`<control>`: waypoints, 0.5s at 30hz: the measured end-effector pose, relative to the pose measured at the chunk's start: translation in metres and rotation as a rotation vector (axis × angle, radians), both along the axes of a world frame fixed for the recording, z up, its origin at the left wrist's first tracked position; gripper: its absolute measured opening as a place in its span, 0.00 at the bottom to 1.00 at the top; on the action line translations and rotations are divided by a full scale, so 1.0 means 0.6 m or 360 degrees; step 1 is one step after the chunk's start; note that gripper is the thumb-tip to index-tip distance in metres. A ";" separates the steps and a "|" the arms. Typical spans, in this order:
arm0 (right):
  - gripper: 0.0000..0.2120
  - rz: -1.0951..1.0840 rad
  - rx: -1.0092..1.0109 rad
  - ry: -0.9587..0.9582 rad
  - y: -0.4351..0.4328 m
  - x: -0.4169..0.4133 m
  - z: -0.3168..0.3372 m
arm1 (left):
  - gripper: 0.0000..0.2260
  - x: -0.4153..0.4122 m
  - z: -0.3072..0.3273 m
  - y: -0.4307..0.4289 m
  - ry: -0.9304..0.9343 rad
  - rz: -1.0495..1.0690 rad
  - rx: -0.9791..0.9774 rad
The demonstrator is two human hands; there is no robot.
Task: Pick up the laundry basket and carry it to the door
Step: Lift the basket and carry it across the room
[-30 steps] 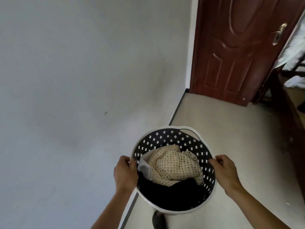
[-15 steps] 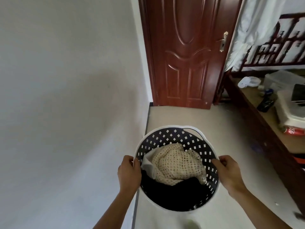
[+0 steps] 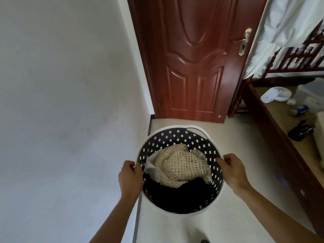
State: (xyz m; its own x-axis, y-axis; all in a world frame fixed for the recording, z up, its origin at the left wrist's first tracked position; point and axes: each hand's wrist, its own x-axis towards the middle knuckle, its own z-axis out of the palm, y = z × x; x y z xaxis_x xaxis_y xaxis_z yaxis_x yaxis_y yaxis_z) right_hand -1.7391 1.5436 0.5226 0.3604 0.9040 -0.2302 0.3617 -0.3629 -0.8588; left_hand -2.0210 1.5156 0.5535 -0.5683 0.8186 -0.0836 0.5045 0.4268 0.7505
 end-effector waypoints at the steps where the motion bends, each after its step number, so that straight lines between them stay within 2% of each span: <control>1: 0.10 0.0027 0.0019 -0.0005 0.035 -0.003 0.003 | 0.08 -0.003 0.000 0.027 -0.0013 0.0022 0.0016; 15: 0.10 0.0126 0.0006 -0.0109 0.527 -0.091 -0.018 | 0.09 -0.091 -0.045 0.511 -0.0105 0.0096 -0.0009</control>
